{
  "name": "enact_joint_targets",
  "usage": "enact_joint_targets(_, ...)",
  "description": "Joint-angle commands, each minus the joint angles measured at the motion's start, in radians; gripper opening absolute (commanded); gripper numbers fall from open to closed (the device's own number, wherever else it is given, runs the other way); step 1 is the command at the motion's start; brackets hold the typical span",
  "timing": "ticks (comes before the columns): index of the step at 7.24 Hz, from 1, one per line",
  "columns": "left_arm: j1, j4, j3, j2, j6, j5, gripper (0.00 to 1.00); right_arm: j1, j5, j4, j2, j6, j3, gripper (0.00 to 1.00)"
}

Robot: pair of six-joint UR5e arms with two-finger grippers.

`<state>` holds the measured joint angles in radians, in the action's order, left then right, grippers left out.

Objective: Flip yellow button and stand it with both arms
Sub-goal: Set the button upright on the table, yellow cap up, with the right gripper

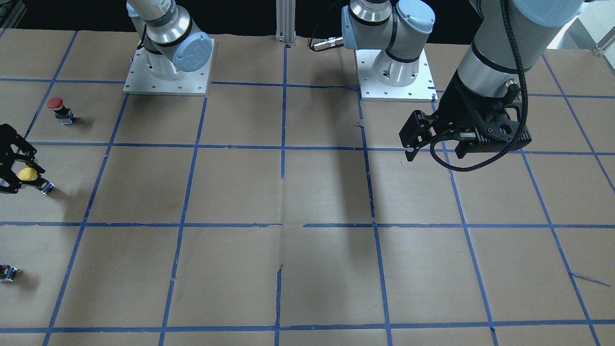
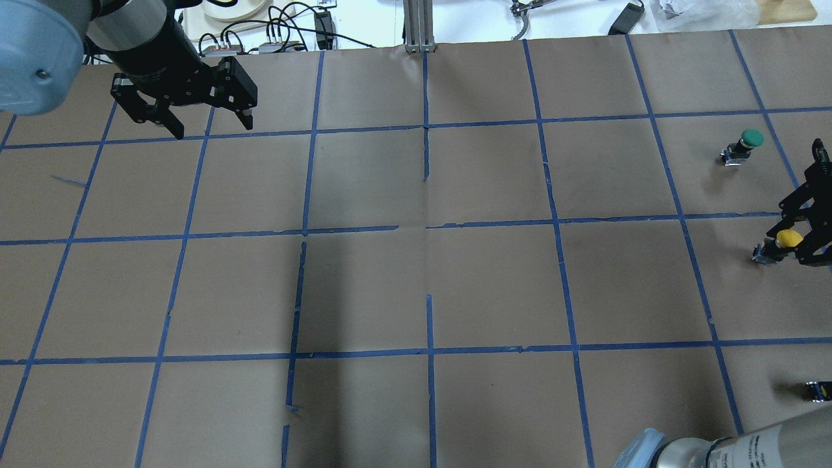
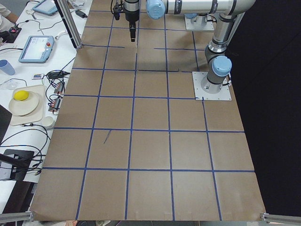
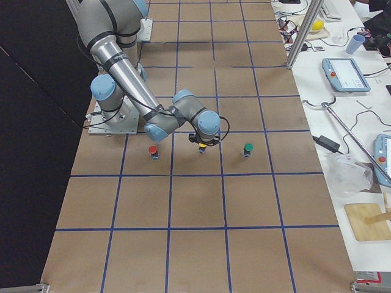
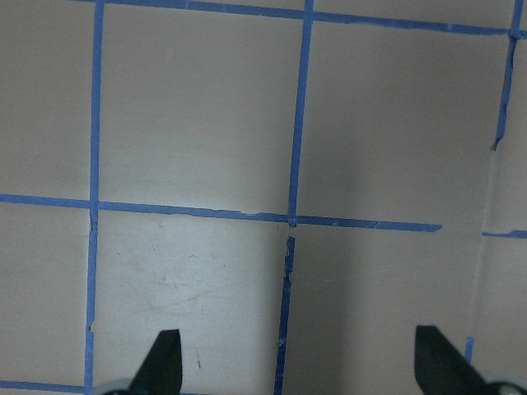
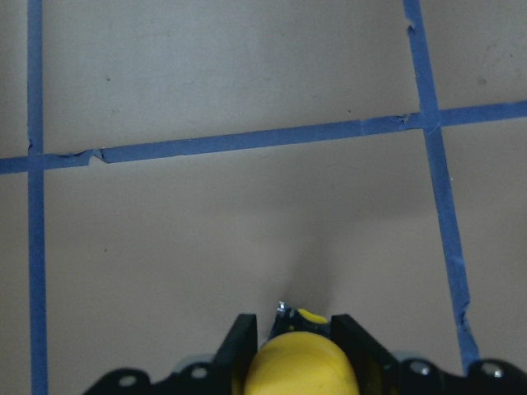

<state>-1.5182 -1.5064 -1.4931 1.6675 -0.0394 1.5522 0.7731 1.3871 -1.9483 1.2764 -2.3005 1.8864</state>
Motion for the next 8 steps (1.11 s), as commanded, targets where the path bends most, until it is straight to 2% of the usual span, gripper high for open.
enact_joint_targets(1,0.001,0.0,0.001,0.0,-0.001,0.0,1.0,0.0,0.001,0.003,-0.011,-0.013,0.002,0.66)
enact_joint_targets(2,0.001,0.0,0.001,0.0,-0.001,-0.001,1.0,0.0,0.0,0.002,-0.026,-0.013,0.002,0.8)
enact_joint_targets(4,0.003,0.0,0.002,-0.002,-0.001,-0.001,1.0,0.0,-0.008,0.0,-0.02,0.006,0.002,0.94)
enact_joint_targets(6,0.003,0.0,0.002,-0.002,-0.001,-0.001,1.0,0.006,-0.01,0.024,0.041,0.089,-0.004,0.94)
enact_joint_targets(7,0.004,0.0,0.002,-0.002,-0.001,-0.001,1.0,0.008,-0.01,0.108,0.117,0.181,-0.007,0.97)
enact_joint_targets(8,0.004,0.0,0.002,-0.002,-0.001,-0.001,1.0,0.02,-0.005,0.136,0.204,0.349,-0.006,0.99)
